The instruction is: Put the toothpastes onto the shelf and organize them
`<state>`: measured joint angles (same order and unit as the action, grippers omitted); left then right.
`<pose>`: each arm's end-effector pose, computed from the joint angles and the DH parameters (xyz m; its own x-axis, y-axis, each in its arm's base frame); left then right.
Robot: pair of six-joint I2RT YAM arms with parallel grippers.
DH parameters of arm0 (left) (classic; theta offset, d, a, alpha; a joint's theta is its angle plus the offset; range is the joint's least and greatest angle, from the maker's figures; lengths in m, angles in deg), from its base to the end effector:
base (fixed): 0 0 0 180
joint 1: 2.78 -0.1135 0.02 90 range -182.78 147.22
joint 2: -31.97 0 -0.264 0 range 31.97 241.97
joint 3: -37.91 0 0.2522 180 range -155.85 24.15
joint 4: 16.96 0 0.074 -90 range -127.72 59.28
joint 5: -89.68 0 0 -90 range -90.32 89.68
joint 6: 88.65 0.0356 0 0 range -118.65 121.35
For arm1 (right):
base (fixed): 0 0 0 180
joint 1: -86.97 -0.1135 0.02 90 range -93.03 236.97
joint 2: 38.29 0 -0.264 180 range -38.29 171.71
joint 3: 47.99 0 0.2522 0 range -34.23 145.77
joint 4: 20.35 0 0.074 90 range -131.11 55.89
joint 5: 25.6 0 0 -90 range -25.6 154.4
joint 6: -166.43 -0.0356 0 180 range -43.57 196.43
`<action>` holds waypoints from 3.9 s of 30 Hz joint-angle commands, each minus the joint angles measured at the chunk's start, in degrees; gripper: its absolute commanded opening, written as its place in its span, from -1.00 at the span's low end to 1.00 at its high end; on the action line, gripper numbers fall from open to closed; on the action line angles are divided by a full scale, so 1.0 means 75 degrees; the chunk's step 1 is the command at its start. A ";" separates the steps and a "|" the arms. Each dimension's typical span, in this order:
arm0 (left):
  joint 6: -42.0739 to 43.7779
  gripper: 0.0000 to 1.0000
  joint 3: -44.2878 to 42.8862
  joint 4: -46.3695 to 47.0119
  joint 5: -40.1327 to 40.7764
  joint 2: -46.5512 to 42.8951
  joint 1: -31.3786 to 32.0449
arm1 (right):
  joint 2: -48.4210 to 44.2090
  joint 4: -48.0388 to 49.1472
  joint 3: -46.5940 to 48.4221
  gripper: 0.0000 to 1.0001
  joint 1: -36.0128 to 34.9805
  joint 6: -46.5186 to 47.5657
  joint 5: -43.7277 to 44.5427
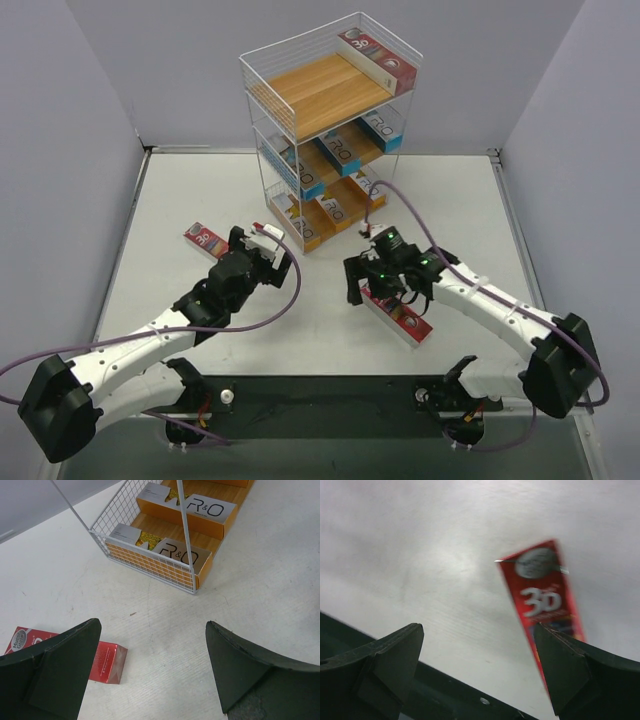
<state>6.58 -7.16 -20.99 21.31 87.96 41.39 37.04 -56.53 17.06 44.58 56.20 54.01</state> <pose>0.1694 -0.1463 0.2569 -0.1485 0.2624 -0.9535 0.4075 0.8947 0.1828 0.1998 0.1911 0.2449 -0.7634 -0.2363 -0.6012 -0.5232 0.7720 0.3609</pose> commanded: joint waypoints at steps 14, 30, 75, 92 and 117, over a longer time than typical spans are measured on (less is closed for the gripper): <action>0.0017 0.95 0.0003 0.0413 -0.0212 0.0140 0.0018 | -0.1934 -0.1148 -0.2337 1.00 0.2488 -0.1826 -0.0394; -0.0100 0.95 -0.0009 0.0436 -0.0317 0.0340 0.0041 | -0.2052 -0.1207 -0.2842 0.75 -0.0722 -0.3220 0.2978; -0.0054 0.95 -0.0032 0.0471 -0.0142 0.0539 0.0323 | -0.3072 -0.2976 0.2358 -0.63 -0.1017 0.0491 0.4669; 0.0111 0.95 -0.0068 0.0389 -0.0188 0.0293 0.0323 | 0.0419 -0.3188 0.9120 -0.57 0.1409 0.4208 0.1586; 0.0298 0.95 -0.0044 0.0342 -0.0083 0.0305 0.0323 | 0.3924 0.0398 1.1302 -0.25 0.2336 0.5111 -0.0700</action>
<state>8.11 -7.16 -20.59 20.35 90.14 43.64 67.29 -63.04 99.77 61.49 93.69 50.38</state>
